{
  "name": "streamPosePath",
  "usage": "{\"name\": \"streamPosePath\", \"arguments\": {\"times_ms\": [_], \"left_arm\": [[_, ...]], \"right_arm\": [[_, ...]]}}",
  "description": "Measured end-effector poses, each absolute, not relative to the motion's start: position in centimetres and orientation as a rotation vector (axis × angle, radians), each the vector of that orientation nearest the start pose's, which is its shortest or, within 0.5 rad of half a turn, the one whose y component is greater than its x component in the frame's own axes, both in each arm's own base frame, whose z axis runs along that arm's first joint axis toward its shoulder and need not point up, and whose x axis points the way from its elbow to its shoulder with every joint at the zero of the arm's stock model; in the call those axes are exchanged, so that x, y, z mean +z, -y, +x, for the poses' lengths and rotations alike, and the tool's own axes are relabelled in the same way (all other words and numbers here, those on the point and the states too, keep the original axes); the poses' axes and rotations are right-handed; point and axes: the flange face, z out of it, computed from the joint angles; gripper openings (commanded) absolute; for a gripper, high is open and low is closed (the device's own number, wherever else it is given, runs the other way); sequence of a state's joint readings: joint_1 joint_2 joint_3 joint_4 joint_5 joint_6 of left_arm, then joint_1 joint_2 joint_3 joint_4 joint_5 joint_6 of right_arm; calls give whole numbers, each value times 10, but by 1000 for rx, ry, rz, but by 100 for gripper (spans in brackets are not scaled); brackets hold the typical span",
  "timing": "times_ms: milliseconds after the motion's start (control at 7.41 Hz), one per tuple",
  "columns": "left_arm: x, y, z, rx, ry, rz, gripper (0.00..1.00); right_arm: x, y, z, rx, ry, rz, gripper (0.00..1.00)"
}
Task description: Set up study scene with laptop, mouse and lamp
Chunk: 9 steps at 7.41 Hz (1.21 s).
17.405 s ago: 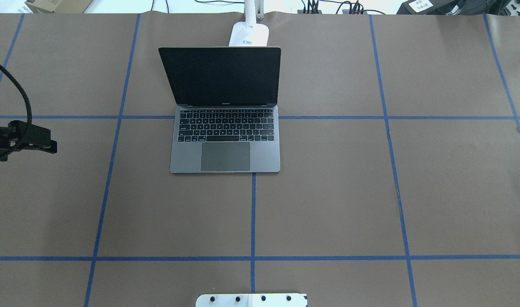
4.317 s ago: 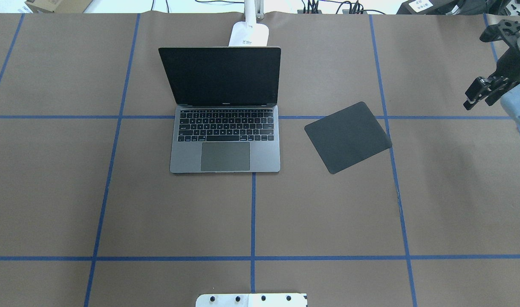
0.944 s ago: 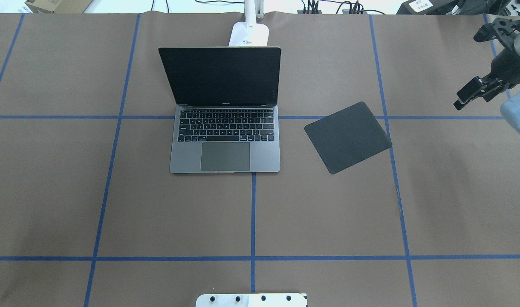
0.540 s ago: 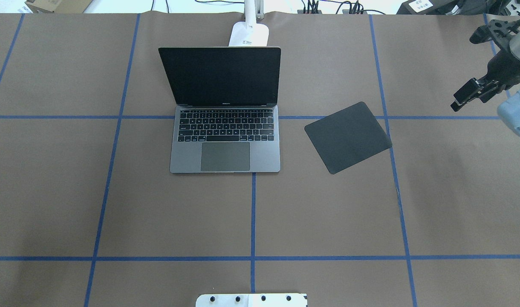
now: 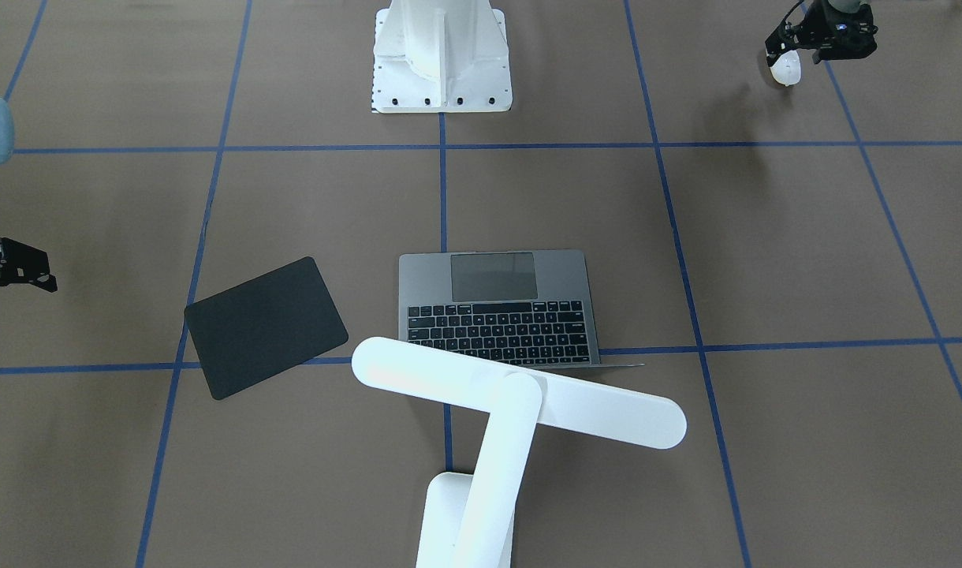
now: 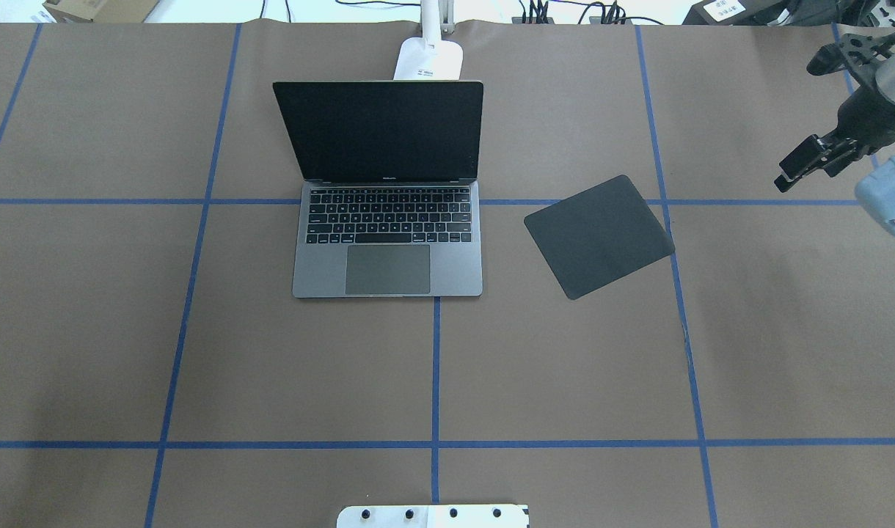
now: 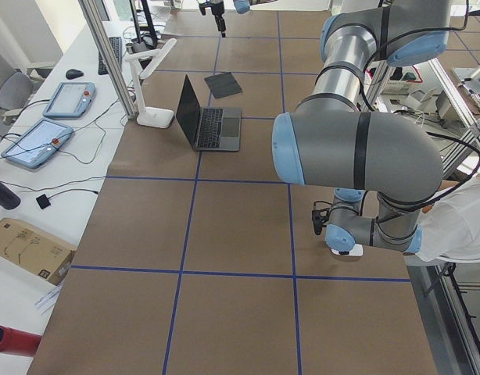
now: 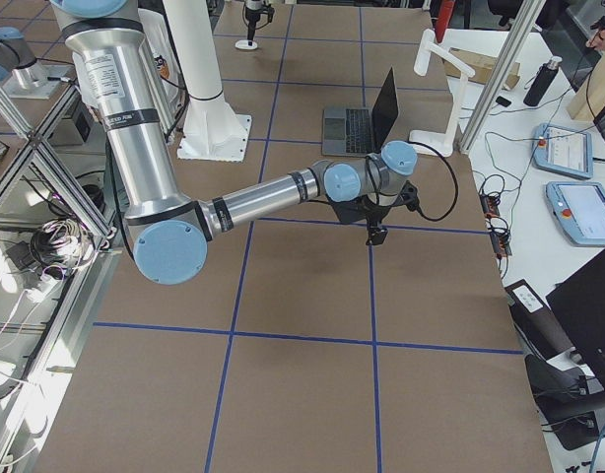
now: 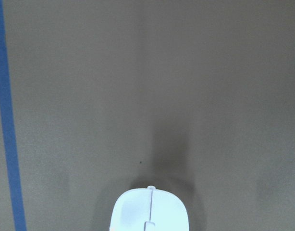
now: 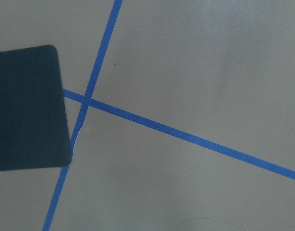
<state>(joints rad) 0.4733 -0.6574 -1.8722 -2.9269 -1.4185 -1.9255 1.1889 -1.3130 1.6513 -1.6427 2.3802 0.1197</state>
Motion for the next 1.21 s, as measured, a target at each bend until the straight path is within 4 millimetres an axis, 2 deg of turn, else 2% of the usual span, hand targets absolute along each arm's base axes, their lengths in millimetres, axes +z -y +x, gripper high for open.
{"name": "streamPosePath", "arguments": {"times_ms": [675, 1214], "left_arm": [[659, 62, 187, 35, -746, -185, 97], [678, 60, 189, 27, -777, -207, 95]], "right_arm": [[482, 572, -165, -358, 848, 47, 99], [482, 572, -168, -362, 846, 45, 99]]}}
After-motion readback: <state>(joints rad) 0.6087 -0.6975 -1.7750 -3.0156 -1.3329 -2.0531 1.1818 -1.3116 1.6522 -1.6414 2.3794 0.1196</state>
